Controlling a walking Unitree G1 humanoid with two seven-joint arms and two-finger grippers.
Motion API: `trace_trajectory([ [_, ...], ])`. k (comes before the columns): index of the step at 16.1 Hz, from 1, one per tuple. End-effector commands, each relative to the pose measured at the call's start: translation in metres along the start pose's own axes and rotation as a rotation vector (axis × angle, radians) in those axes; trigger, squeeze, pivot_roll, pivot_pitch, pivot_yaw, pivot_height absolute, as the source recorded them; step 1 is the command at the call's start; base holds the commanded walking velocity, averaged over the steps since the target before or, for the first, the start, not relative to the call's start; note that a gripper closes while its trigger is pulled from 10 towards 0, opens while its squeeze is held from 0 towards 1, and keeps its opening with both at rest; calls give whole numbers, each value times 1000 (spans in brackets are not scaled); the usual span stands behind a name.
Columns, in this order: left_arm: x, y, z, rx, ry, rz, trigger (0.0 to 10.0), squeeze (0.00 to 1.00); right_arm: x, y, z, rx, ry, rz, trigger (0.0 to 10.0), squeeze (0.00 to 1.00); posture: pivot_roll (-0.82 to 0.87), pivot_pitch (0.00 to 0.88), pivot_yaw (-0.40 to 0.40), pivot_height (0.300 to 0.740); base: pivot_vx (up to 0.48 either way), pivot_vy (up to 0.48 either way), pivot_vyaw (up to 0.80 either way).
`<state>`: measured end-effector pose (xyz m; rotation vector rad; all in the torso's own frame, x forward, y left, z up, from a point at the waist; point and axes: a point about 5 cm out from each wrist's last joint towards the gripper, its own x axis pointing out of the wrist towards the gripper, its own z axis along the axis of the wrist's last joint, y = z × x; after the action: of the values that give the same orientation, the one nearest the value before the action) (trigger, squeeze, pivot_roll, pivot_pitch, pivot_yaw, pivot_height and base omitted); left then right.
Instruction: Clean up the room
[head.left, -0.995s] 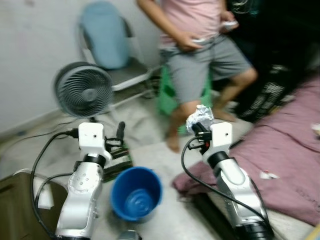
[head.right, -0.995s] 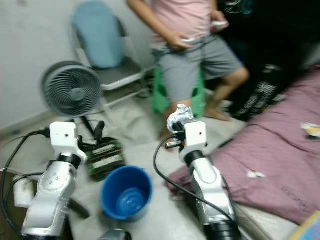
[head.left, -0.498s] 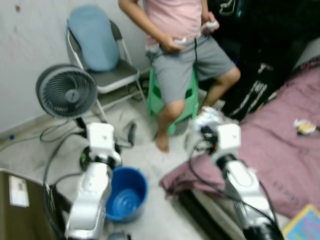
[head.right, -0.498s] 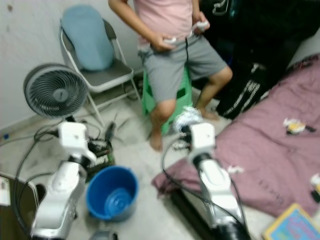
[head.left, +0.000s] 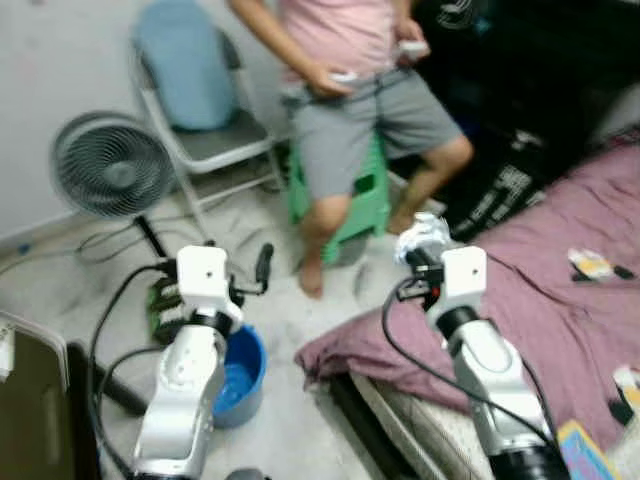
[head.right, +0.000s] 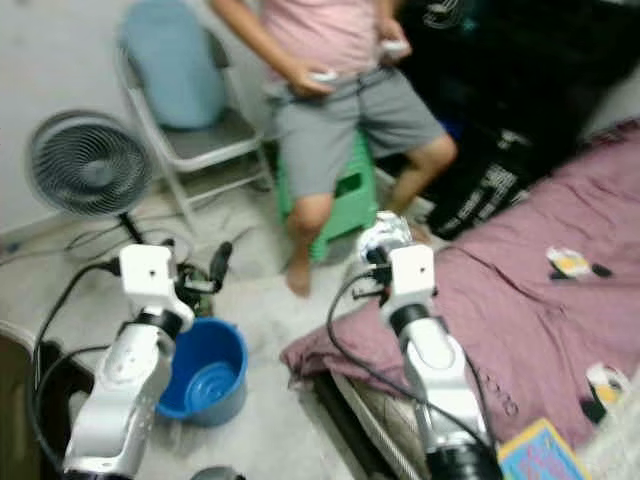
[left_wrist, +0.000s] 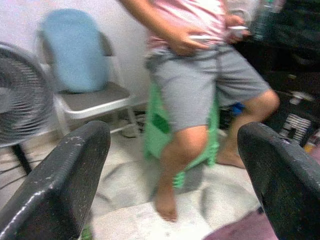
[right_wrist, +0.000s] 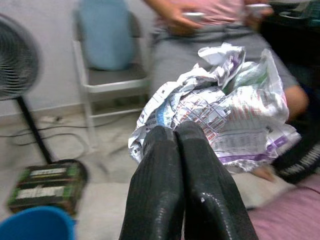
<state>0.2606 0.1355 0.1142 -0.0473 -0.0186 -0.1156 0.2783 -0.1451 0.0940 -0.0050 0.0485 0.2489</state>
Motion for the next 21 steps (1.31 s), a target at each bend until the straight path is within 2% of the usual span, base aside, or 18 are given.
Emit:
trace_trajectory([
  [1,-2,7,2,10,-8,19,10000,0,4,7,5,1,-20,25,10000,0,-23,0,20,740,0,0,800],
  [16,-2,7,2,26,-14,27,10000,0,5,7,5,2,-18,31,10000,0,-22,0,16,740,0,0,800],
  [21,-2,4,2,8,-15,-10,10000,0,6,6,5,3,-16,27,10000,0,-23,0,16,740,0,0,101],
])
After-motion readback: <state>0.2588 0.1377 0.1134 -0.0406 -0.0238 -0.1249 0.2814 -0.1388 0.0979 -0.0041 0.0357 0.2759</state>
